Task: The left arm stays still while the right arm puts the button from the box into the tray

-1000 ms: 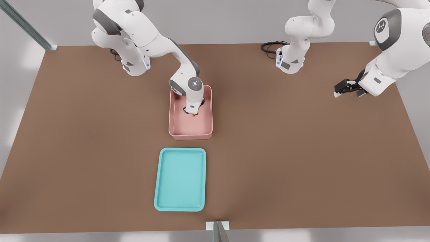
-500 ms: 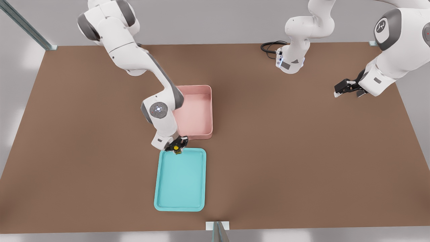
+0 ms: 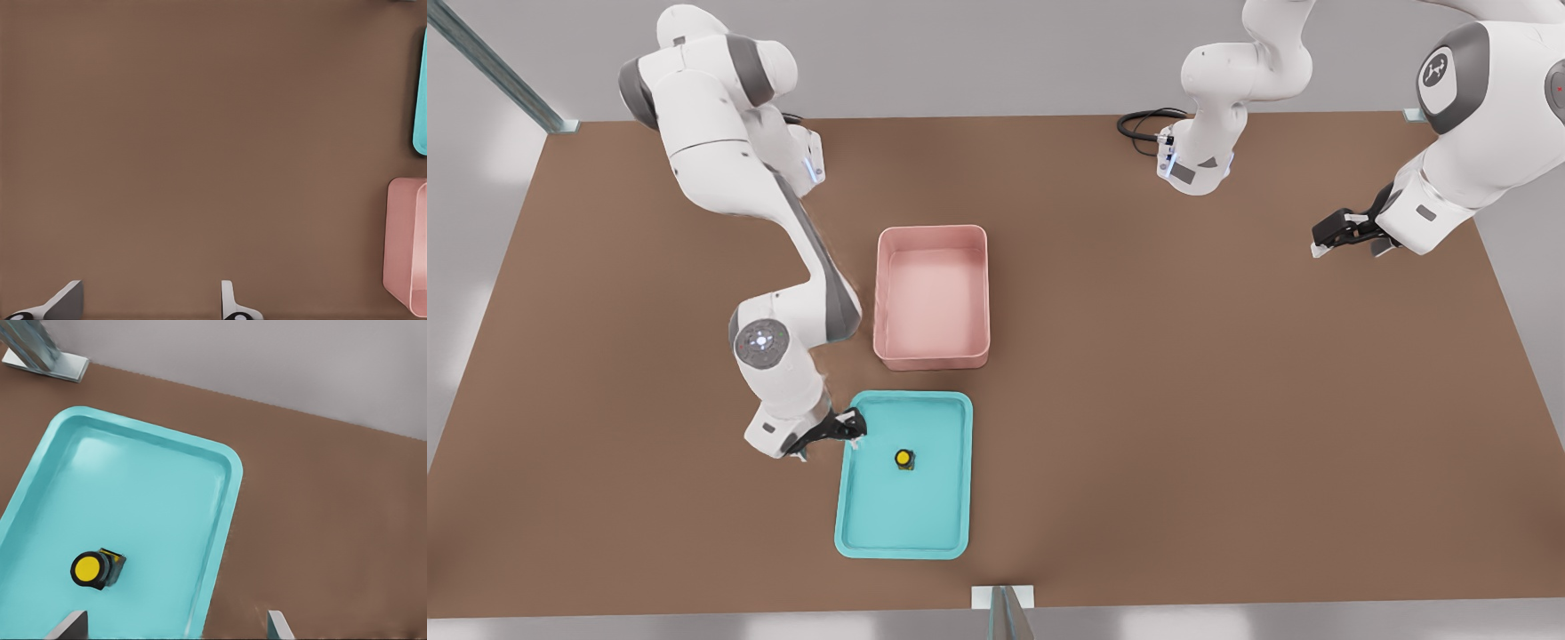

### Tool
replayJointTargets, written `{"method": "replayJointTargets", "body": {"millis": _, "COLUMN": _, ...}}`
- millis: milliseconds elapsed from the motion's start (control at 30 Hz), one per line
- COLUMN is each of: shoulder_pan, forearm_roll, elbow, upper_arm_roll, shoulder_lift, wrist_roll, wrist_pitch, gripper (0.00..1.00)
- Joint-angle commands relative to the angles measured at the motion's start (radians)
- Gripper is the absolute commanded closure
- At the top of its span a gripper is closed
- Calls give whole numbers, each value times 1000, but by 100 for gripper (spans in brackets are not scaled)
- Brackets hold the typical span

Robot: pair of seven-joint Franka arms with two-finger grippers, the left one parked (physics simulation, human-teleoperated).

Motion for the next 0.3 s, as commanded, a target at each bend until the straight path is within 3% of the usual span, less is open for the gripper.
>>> {"method": "replayJointTargets", "body": {"millis": 0, "shoulder_pan": -26, "forearm_roll": 6, "elbow": 17, "upper_arm_roll": -97, "shoulder_lift": -99, "wrist_roll": -306, "wrist_pitch": -633, "gripper": 0}}
{"method": "replayJointTargets", "body": {"millis": 67, "shoulder_pan": -69, "forearm_roll": 47, "elbow": 22, "upper_arm_roll": -103, "shoulder_lift": -290, "wrist_roll": -302, "wrist_pitch": -800, "gripper": 0}}
{"method": "replayJointTargets", "body": {"millis": 133, "shoulder_pan": -98, "forearm_roll": 49, "elbow": -18, "upper_arm_roll": -80, "shoulder_lift": -384, "wrist_roll": -222, "wrist_pitch": -835, "gripper": 0}}
{"method": "replayJointTargets", "body": {"millis": 267, "shoulder_pan": -98, "forearm_roll": 46, "elbow": -18, "upper_arm_roll": -80, "shoulder_lift": -389, "wrist_roll": -210, "wrist_pitch": -835, "gripper": 0}}
